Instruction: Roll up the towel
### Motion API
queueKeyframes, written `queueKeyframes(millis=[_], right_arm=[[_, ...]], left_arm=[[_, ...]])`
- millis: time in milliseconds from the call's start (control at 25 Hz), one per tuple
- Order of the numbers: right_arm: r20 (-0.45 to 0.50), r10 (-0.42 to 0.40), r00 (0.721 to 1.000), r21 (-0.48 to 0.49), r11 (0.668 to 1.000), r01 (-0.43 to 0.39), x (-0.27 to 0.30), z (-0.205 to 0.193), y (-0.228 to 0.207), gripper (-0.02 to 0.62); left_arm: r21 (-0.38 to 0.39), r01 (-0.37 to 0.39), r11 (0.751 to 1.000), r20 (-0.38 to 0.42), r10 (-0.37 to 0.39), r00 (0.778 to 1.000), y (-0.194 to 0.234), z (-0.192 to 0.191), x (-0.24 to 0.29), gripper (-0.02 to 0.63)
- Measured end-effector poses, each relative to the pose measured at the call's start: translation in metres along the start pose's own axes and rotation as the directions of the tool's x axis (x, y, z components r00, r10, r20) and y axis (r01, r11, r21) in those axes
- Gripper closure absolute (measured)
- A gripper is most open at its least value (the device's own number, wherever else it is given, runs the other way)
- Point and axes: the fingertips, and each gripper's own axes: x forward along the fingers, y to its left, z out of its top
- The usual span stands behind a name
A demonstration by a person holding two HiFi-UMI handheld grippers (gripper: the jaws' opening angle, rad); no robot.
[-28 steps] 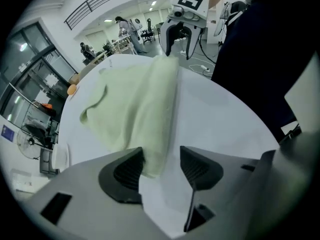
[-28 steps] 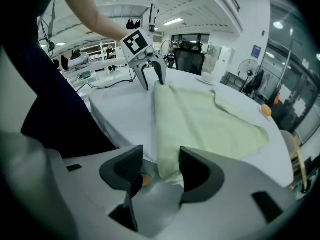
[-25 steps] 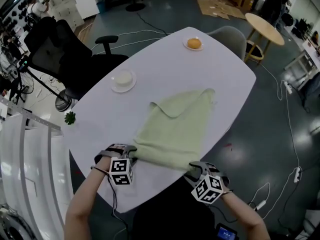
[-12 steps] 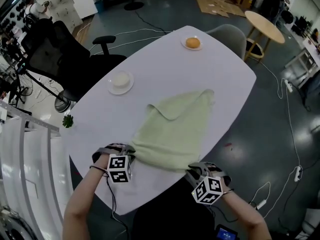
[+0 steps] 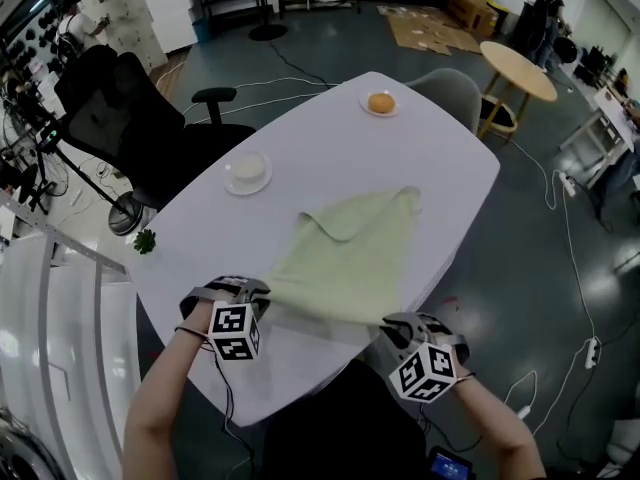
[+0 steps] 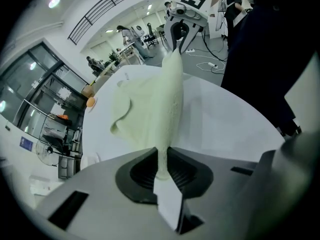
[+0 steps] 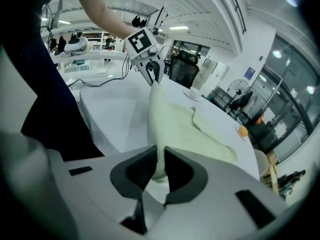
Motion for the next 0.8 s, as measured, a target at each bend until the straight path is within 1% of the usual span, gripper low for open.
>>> queueKeyframes(millis=[160, 320, 480, 640, 800], right_arm=[[0.004, -0.029, 1.0, -0.021, 0.999, 0.029, -0.011, 0.009, 0.009, 0.543], [0.002, -0.023, 1.0, -0.024, 0.999, 0.023, -0.017, 0.012, 0.031, 0.543], [-0.006, 0.012, 1.0, -0.019, 1.0, -0.012, -0.017, 0.011, 0.067, 0.543], [-0.007, 0.062, 0.998, 0.004, 0.998, -0.062, -0.016, 0.008, 0.104, 0.543], [-0.025, 0.1, 0.995, 0.018, 0.995, -0.099, -0.01, 0.0, 0.127, 0.543]], left_arm=[[0.014, -0.032, 0.999, 0.008, 0.032, 0.999, -0.009, -0.001, -0.014, 0.545], [0.021, -0.03, 0.999, 0.009, 0.03, 1.0, -0.031, -0.007, -0.023, 0.545], [0.033, -0.003, 0.999, -0.001, 0.003, 1.0, -0.064, -0.016, -0.027, 0.545], [0.04, 0.05, 0.998, -0.017, -0.049, 0.999, -0.102, -0.028, -0.028, 0.545], [0.037, 0.091, 0.995, -0.027, -0.09, 0.996, -0.124, -0.035, -0.019, 0.545]])
